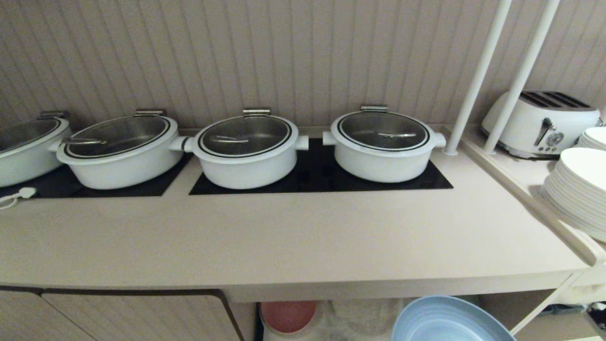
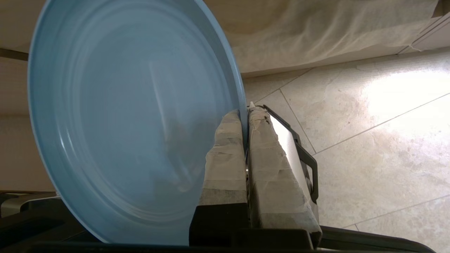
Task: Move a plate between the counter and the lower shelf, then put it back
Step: Put the plate
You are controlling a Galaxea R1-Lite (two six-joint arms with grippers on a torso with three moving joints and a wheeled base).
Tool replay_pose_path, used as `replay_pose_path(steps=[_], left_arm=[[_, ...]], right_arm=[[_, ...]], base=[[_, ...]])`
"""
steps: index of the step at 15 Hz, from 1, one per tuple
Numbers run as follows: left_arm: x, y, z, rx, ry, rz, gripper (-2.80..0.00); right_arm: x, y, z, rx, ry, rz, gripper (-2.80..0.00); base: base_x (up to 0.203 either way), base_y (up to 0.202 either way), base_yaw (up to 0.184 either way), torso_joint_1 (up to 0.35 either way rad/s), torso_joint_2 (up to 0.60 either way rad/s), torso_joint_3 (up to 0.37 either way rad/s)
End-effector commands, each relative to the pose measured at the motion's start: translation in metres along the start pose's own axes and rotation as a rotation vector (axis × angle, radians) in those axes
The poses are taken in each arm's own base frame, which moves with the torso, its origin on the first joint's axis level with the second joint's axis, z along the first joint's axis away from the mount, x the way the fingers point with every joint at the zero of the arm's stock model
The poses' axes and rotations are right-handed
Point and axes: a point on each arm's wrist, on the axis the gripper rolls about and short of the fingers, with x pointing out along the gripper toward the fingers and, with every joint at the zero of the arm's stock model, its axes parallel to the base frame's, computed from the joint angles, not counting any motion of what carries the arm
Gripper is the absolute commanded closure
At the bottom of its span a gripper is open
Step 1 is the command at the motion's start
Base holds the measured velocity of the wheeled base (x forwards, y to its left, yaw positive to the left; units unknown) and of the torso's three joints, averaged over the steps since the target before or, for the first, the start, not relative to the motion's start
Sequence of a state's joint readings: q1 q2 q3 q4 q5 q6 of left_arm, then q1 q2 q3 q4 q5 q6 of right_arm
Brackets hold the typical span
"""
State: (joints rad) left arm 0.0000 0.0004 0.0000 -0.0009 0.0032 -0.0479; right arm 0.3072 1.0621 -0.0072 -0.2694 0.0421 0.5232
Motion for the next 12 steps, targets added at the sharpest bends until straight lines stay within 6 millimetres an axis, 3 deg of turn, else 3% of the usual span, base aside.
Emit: replay_pose_path(steps=[1,12], left_arm=[[0.0,0.0,0.0001,-0.001,-0.001,0.0,0.0],[0.0,0.0,0.0001,-0.001,-0.001,0.0,0.0]], right_arm=[[0.0001,0.0003,0.0002,0.002,-0.001,0.002,0.0],[0.0003,0.0001,-0.0002,0.0,0.003,0.002,0.0]], base=[[0.0,0.0,0.0,0.158,-0.32,-0.167],[0.0,0.0,0.0,0.124,-0.26,-0.13]])
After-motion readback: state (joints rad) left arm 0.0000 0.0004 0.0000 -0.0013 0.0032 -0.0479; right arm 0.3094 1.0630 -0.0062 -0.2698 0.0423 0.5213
